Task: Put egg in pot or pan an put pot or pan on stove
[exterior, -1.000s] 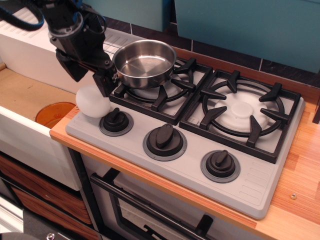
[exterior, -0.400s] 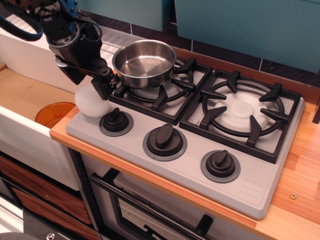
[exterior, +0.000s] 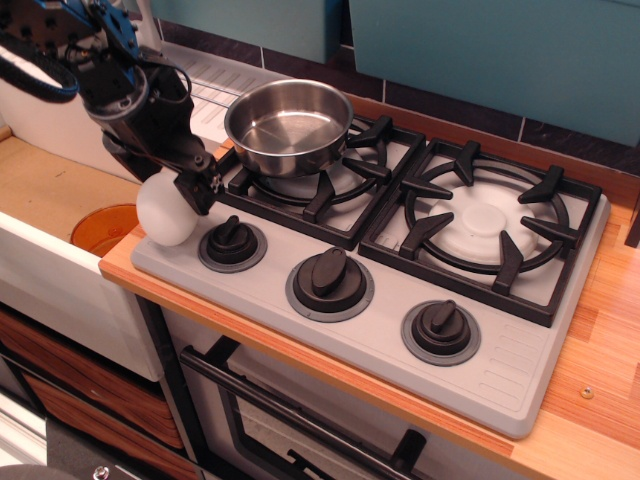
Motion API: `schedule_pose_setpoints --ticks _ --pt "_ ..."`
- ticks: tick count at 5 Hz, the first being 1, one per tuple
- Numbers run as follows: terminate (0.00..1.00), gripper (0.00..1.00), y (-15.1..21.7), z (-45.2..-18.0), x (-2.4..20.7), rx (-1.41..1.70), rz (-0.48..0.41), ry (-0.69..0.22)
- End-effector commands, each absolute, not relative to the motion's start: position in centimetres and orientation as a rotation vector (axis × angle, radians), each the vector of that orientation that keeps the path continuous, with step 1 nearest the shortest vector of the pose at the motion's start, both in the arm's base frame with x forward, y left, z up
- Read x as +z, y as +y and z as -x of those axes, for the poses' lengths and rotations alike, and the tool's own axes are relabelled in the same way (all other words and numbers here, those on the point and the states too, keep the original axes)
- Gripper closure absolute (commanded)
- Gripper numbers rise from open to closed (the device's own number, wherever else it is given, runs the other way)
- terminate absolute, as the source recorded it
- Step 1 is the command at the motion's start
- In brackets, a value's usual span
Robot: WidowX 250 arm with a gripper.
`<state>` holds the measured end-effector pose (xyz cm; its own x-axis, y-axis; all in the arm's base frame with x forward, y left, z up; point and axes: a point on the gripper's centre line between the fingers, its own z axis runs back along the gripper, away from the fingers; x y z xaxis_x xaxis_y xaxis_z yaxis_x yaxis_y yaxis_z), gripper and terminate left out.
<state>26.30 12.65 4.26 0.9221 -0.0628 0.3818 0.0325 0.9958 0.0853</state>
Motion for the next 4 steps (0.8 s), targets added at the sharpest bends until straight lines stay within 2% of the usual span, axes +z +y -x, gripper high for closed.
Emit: schedule_pose_setpoints --ticks 1,4 --pt "0.00 0.00 11.8 -25.3 4.2 -0.024 -0.090 -0.399" --pt "0.00 0.00 10.3 -25.8 4.2 -0.020 -0.069 -0.409"
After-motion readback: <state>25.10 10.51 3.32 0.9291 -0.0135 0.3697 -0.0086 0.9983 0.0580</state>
